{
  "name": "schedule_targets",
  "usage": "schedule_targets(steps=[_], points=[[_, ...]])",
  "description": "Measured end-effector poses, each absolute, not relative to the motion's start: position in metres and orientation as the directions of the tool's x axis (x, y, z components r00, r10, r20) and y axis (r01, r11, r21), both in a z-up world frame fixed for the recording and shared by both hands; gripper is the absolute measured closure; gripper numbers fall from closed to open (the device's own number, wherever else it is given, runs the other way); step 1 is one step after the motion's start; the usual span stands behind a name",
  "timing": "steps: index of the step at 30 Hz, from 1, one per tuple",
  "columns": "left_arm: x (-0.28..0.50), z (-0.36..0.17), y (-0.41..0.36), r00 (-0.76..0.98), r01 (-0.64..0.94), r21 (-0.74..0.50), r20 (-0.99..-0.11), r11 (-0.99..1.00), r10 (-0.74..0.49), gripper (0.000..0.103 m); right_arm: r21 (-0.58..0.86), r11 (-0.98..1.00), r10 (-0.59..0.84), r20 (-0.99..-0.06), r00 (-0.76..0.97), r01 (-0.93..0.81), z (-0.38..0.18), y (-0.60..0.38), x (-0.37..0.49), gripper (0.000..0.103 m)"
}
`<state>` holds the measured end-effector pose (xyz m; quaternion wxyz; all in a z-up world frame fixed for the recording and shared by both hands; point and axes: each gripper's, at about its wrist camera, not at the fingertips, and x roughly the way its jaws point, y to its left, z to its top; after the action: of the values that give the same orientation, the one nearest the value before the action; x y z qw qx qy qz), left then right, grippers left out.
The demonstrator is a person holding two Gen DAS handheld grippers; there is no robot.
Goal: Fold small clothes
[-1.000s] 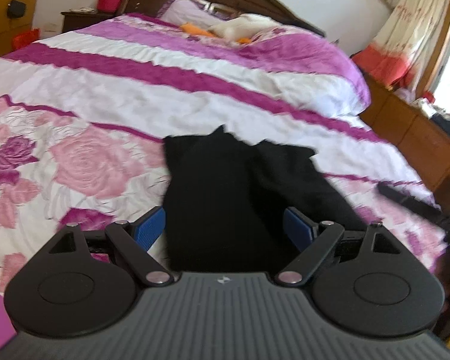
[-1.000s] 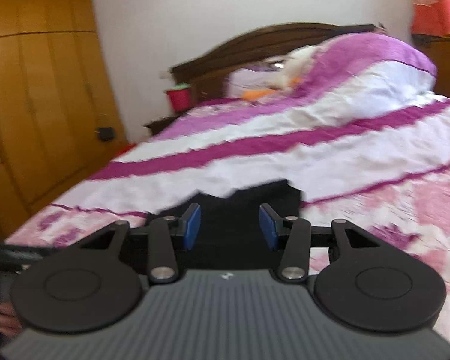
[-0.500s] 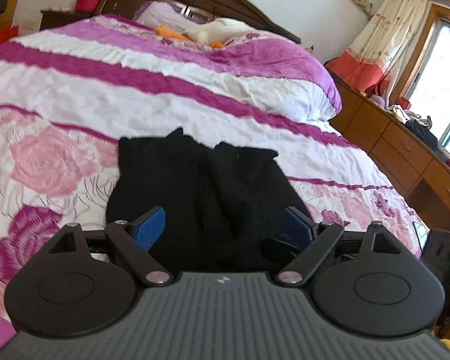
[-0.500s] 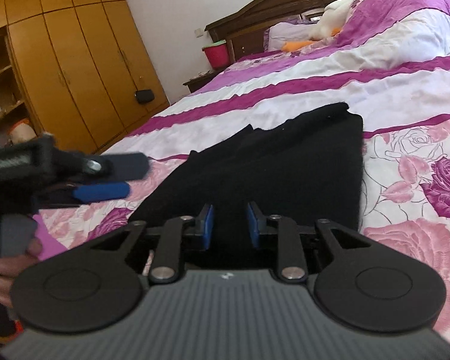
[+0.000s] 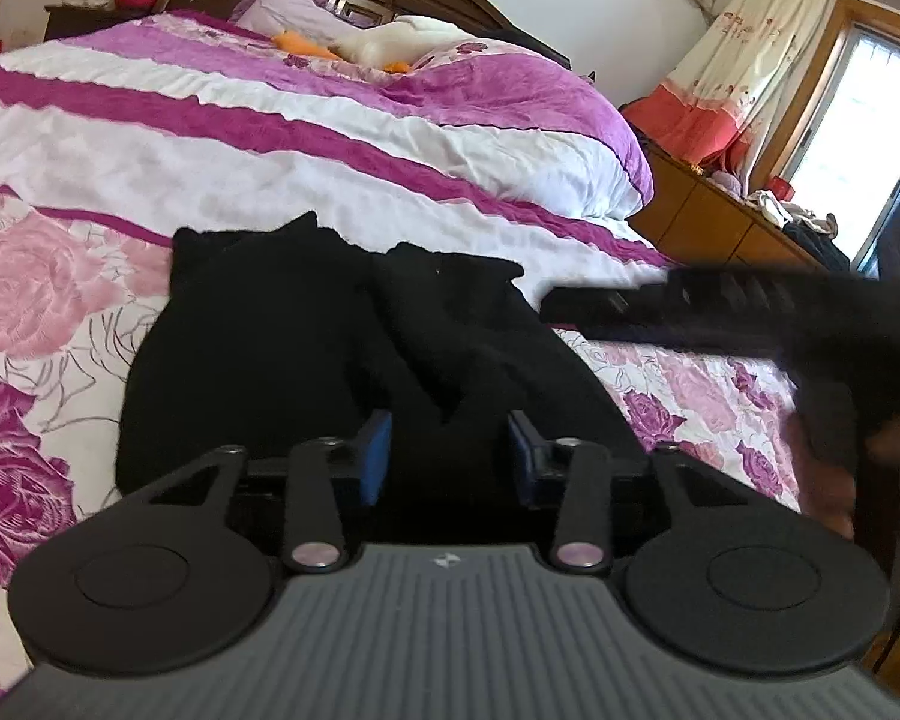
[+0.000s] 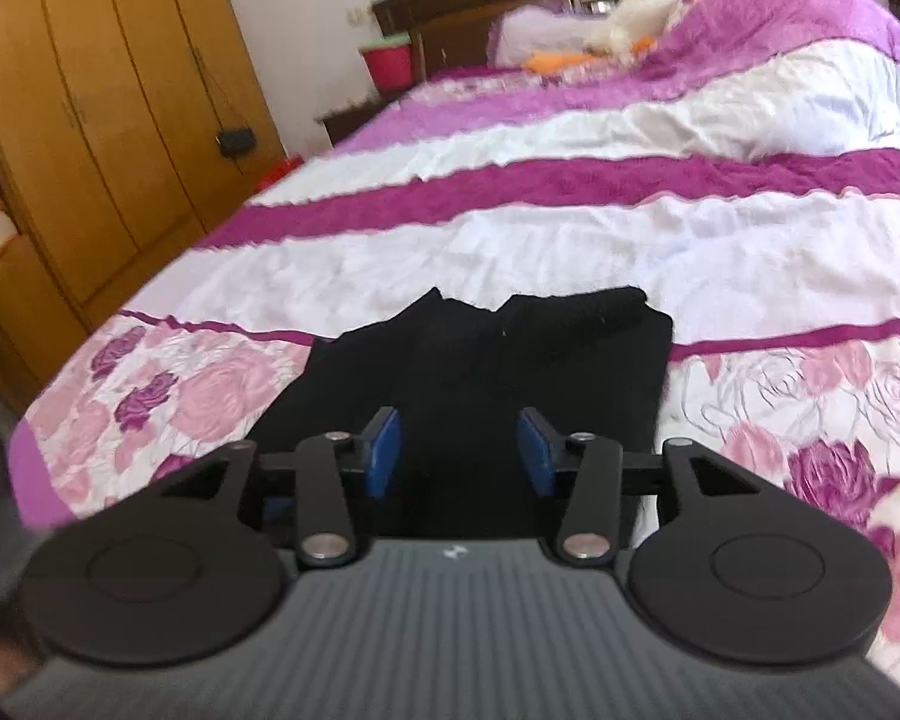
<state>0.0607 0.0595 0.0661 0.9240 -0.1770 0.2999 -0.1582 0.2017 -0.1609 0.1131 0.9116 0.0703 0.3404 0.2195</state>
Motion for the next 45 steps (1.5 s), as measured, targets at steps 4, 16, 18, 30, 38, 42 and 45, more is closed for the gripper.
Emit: schedule_targets(steps=[4, 16, 18, 30, 38, 42, 45], points=[[0.062, 0.063, 0.062, 0.767, 0.171, -0.445, -0.499, 0.879, -0.403, 0.059, 0.209, 0.919, 0.381, -0.692, 0.614, -0.335, 0.114, -0.125, 0.235, 0.055], [0.060, 0.061, 0.060, 0.772, 0.172, -0.414, -0.507, 0.894, -0.383, 0.058, 0.016, 0.960, 0.168, -0.834, 0.525, -0.281, 0.089, -0.054, 0.291, 0.055], [0.061, 0.060, 0.059, 0.772, 0.171, -0.403, -0.512, 0.899, -0.377, 0.058, 0.000, 0.958, 0.151, -0.848, 0.508, -0.286, 0.082, -0.050, 0.294, 0.056], [0.063, 0.063, 0.061, 0.779, 0.177, -0.410, -0.496, 0.895, -0.382, 0.083, -0.009, 0.945, 0.180, -0.820, 0.543, -0.326, 0.074, -0.055, 0.292, 0.088], [0.047, 0.086, 0.067, 0.829, 0.190, -0.400, -0.424, 0.897, -0.365, 0.086, 0.122, 0.932, 0.319, -0.724, 0.612, -0.341, 0.111, -0.072, 0.277, 0.089], [0.039, 0.103, 0.075, 0.862, 0.179, -0.392, -0.380, 0.902, -0.336, 0.087, 0.177, 0.915, 0.382, -0.664, 0.643, -0.361, 0.134, -0.072, 0.270, 0.089], [0.032, 0.114, 0.085, 0.886, 0.153, -0.390, -0.353, 0.908, -0.301, 0.087, 0.197, 0.898, 0.423, -0.627, 0.654, -0.393, 0.146, -0.066, 0.269, 0.089]])
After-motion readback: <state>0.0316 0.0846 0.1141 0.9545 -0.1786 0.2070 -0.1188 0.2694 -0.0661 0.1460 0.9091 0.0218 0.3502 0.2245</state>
